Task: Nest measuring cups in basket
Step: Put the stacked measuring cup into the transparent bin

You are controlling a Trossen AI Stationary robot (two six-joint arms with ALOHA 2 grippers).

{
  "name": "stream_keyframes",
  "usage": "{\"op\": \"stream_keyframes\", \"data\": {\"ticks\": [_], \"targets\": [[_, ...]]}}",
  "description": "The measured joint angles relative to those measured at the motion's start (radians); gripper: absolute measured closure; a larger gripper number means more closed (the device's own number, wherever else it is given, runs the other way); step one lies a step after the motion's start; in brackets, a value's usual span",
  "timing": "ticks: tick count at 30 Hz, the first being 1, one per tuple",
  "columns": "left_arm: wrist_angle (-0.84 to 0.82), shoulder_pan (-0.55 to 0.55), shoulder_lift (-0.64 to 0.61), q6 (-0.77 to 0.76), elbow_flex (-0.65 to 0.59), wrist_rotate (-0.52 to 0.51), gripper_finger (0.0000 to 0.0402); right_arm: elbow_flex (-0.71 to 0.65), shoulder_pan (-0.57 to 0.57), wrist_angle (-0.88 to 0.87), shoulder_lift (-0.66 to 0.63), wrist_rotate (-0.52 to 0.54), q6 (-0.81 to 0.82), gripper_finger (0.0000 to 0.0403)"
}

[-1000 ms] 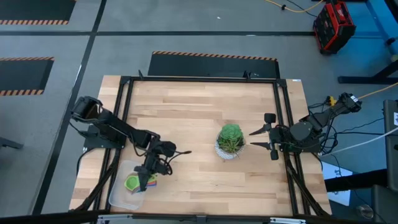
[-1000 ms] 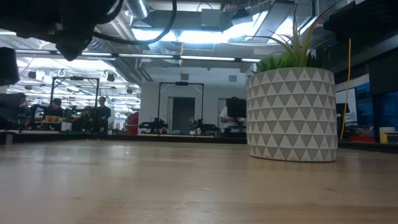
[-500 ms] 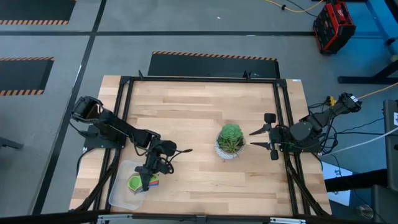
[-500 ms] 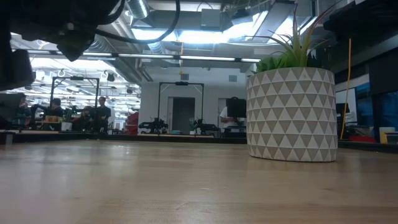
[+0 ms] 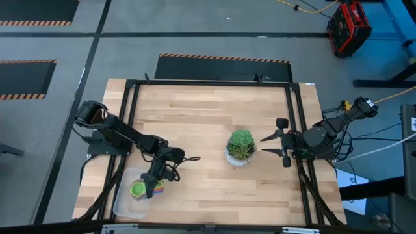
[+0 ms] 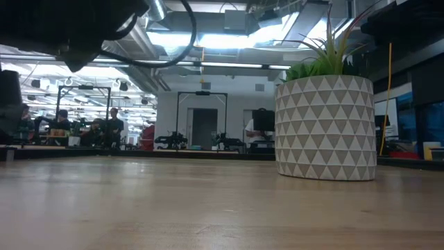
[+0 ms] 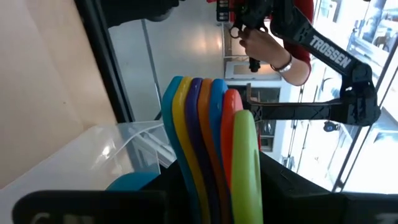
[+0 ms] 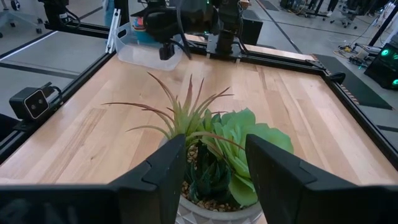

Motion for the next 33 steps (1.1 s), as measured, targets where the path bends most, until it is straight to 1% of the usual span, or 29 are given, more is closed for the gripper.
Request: {"op": "stream_keyframes", "data": {"ticks": [4,6,12,16,18,24,29,33], "targets": [[-0.030,0.008,0.000,0.007,0.000,0.000,0.0317,0.000,0.000,0.000,0.000,0.000,0.000,0.0230],[-0.061,0.003,0.000,0.037,0.000,-0.003,0.0317,0.000,0.000,0.000,0.000,0.000,0.000,0.0230],[-0.132,-0.034,0.000,0.154,0.000,-0.054,0.0317,0.000,0.000,0.000,0.000,0.000,0.000,0.0230],[-0.185,-0.052,0.000,0.163,0.000,-0.081,0.0317,0.000,0.000,0.001,0.000,0.000,0.000,0.0230],[-0.208,-0.059,0.000,0.192,0.000,-0.084,0.0317,0.000,0.000,0.000,0.000,0.000,0.000,0.0230],[-0.243,-0.079,0.000,0.289,0.000,-0.157,0.0317,0.000,0.000,0.001,0.000,0.000,0.000,0.0230],[-0.248,-0.086,0.000,0.357,0.000,-0.185,0.0317,0.000,0.000,0.001,0.000,0.000,0.000,0.0230],[-0.255,-0.095,0.000,0.398,0.000,-0.271,0.0315,0.000,0.000,0.001,0.000,0.000,0.000,0.0230]]}}
